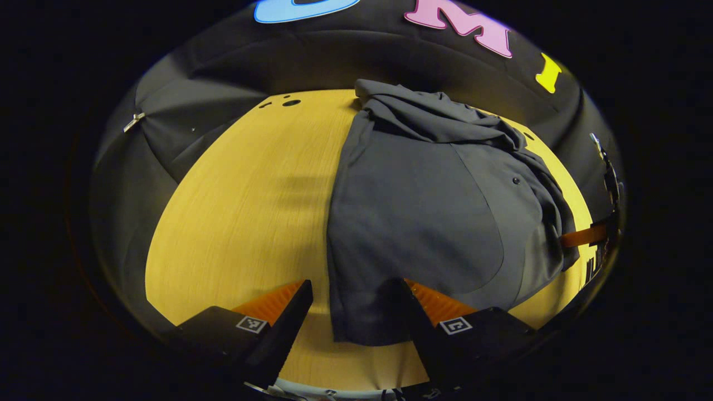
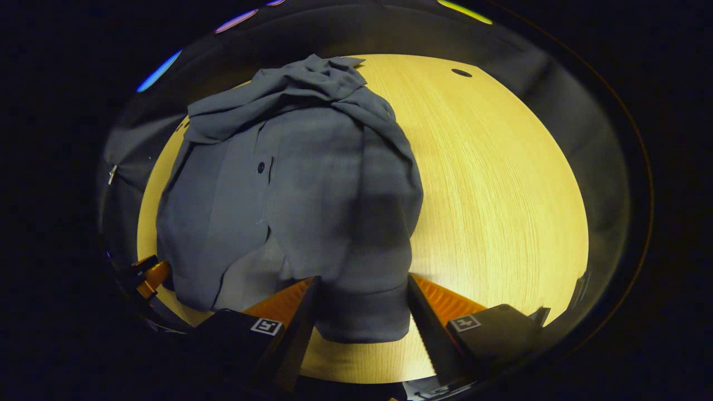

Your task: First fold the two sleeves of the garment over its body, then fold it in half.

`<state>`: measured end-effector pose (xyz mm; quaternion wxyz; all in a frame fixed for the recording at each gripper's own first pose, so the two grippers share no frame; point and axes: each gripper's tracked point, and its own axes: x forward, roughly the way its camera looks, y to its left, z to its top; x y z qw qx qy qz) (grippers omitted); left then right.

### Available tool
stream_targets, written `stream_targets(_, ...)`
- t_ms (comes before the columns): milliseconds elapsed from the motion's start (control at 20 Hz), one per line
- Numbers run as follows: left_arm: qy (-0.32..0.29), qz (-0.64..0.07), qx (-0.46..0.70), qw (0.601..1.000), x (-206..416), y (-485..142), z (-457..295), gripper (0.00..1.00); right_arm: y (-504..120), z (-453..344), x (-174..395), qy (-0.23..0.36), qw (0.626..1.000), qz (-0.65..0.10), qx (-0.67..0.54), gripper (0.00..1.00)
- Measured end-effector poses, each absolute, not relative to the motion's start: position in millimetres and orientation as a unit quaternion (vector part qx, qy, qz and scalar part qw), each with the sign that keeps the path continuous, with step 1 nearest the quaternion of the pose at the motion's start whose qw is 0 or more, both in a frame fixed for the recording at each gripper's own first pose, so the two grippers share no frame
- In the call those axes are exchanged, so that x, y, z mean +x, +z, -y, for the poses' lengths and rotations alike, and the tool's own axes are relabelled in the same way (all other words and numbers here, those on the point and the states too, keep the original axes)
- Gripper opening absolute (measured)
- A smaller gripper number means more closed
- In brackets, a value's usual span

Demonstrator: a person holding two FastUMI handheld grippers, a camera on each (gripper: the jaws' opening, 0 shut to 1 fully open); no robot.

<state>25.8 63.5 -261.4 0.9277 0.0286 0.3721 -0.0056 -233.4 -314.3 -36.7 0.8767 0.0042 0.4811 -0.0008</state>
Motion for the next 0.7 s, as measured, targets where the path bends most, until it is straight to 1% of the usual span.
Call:
stream_targets(50,-0.01,-0.369,0.034,0.929,27.1,-260.7,-61.4,0.96,-37.0,310.2,-234.8,-0.003,0.876,-0.483,0.006,0.79)
stream_targets(100,-0.015,-0.371,0.038,0.928,27.2,-262.1,-58.3,0.96,-38.2,307.4,-232.6,-0.005,0.875,-0.484,0.008,0.85)
stream_targets(200,-0.014,-0.371,0.041,0.927,28.2,-263.1,-54.5,0.89,-38.9,305.2,-232.1,-0.012,0.874,-0.486,0.011,0.59)
stream_targets(250,-0.015,-0.369,0.042,0.928,29.1,-262.1,-51.1,0.89,-38.7,301.3,-231.5,-0.007,0.874,-0.486,0.016,0.56)
stream_targets(300,-0.018,-0.371,0.044,0.927,28.1,-263.8,-46.0,0.75,-39.1,298.6,-230.3,-0.004,0.873,-0.486,0.021,0.43)
stream_targets(350,-0.02,-0.368,0.047,0.928,31.0,-265.6,-43.7,0.77,-39.3,297.1,-230.0,0.0,0.874,-0.485,0.026,0.38)
stream_targets(400,-0.023,-0.369,0.045,0.928,30.5,-264.5,-39.2,0.67,-39.5,294.5,-231.0,0.002,0.875,-0.484,0.035,0.26)
stream_targets(450,-0.025,-0.368,0.044,0.928,30.8,-262.5,-36.0,0.57,-39.4,292.7,-230.1,0.001,0.874,-0.483,0.045,0.2)
stream_targets(500,-0.029,-0.368,0.044,0.928,32.2,-264.1,-31.8,0.46,-40.6,291.3,-229.6,0.008,0.873,-0.484,0.05,0.12)
stream_targets(550,-0.033,-0.367,0.043,0.929,32.8,-264.8,-27.3,0.37,-39.1,288.2,-230.7,0.018,0.872,-0.486,0.051,0.09)
stream_targets(600,-0.036,-0.364,0.041,0.93,33.8,-262.9,-23.8,0.26,-39.3,287.9,-230.1,0.027,0.871,-0.488,0.051,0.09)
stream_targets(650,-0.037,-0.364,0.039,0.93,34.4,-261.6,-22.4,0.1,-39.4,287.9,-229.5,0.034,0.869,-0.491,0.052,0.09)
stream_targets(700,-0.037,-0.366,0.036,0.929,35.2,-260.9,-21.3,0.1,-38.0,287.4,-229.5,0.039,0.868,-0.492,0.062,0.09)
